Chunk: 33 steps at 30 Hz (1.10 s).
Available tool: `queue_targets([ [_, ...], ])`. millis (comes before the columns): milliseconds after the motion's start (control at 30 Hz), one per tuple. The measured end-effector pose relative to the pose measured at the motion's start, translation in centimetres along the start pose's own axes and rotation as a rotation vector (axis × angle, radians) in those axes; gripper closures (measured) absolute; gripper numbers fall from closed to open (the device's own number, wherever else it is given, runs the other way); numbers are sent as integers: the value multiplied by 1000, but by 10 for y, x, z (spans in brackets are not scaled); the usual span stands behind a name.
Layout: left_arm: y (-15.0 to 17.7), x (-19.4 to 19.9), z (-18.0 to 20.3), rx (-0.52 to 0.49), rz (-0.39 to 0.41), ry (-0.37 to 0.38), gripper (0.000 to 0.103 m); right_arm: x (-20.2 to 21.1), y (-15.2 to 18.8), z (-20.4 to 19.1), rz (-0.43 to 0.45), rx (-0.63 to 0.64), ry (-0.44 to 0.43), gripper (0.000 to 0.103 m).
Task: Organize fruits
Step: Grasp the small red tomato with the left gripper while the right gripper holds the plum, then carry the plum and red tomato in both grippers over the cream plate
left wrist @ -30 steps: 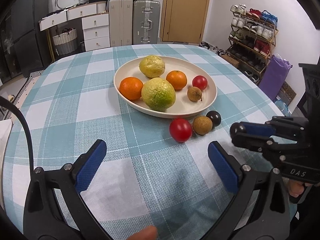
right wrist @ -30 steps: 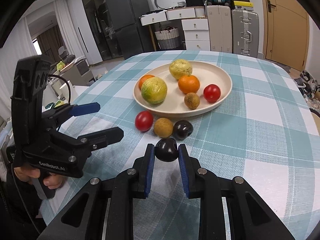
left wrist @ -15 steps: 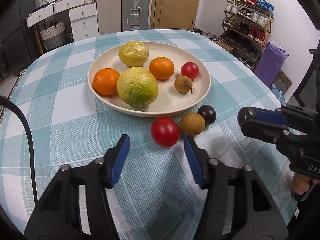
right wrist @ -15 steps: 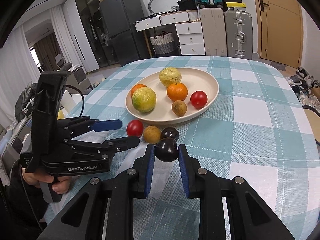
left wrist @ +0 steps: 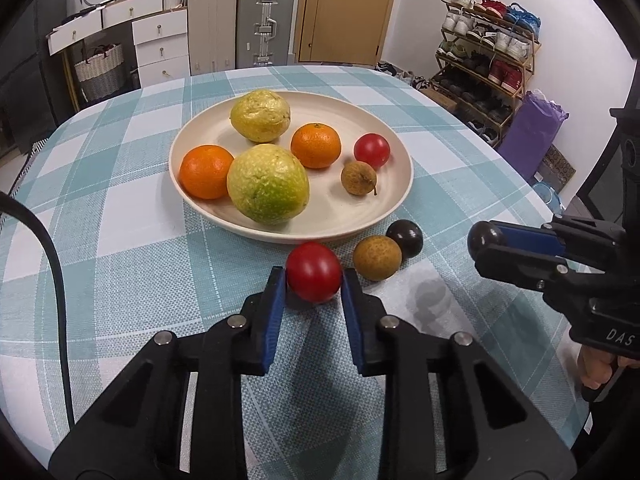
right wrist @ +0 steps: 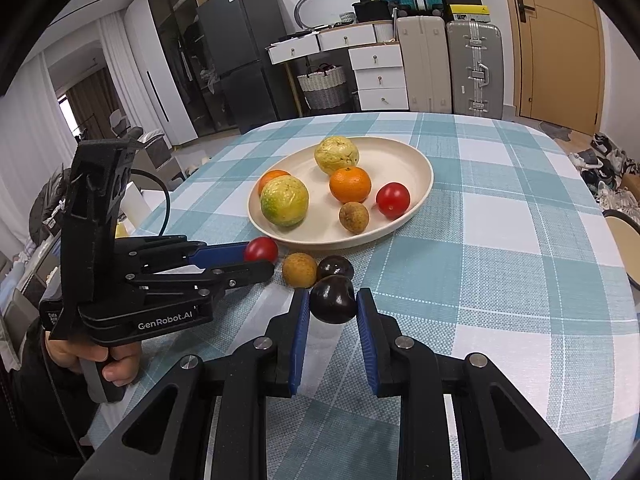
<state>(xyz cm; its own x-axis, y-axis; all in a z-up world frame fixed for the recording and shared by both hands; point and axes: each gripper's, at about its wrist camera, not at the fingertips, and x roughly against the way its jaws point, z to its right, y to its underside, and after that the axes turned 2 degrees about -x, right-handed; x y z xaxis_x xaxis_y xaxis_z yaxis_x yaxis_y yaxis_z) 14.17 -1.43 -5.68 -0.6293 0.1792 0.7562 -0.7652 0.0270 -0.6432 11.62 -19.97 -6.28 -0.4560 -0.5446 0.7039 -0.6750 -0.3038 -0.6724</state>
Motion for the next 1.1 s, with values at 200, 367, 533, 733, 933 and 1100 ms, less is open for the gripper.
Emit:
queue_targets([
  [200,7,14,-1,-4,35,3,78,-1,0,0,2,0,0,78],
  [367,10,32,-1,-6,85,7,78,0,0,-1,14,-4,0,78],
  [533,7,50,-2,-7,137,4,78,3,-2,-2,34,-2,-3,78],
  [733,-1,67,-8,-6,185,-12,78,7,-11,-3,66,-3,-5,78],
  [933,-12,75,-13,3,220,-17,78,14,-25,-3,107,3,4,78],
  [1100,-20,78,-16,3,239,-16,78,13,-36,0,123,-3,7,78],
])
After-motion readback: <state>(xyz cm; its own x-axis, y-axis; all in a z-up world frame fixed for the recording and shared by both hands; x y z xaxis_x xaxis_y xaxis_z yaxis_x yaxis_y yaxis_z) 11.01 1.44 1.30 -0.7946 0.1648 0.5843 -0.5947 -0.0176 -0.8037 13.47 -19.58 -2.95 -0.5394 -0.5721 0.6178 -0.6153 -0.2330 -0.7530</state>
